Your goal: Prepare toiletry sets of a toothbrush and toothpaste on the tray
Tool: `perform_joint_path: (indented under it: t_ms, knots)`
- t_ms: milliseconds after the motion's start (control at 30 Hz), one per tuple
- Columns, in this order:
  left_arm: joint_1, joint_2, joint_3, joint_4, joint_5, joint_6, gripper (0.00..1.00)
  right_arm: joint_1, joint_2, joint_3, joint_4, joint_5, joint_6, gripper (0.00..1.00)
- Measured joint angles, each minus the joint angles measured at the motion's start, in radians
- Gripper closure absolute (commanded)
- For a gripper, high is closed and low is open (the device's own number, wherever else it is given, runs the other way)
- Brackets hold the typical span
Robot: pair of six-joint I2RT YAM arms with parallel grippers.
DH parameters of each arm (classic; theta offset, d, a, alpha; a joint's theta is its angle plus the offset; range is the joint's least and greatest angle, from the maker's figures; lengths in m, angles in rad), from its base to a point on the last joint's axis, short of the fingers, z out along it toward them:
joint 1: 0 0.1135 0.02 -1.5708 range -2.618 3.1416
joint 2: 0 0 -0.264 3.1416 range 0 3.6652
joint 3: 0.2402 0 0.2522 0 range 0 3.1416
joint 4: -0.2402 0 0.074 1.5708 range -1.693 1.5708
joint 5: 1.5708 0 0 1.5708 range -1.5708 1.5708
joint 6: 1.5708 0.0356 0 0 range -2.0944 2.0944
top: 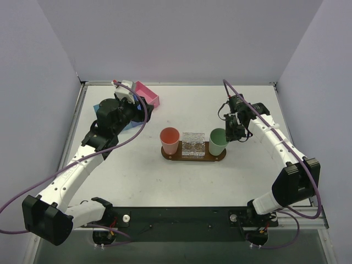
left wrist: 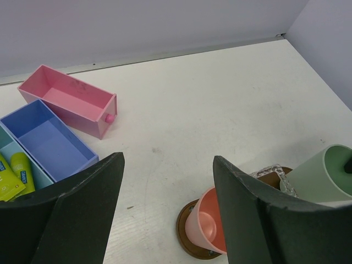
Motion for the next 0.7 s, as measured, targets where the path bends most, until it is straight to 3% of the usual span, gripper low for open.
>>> perform_joint_path:
  t_ms: [700]
  knots:
    - [0.0, 0.003, 0.0, 0.0, 0.0, 0.0, 0.24, 0.015, 0.029, -0.016, 0.024, 0.019, 0.002, 1.0]
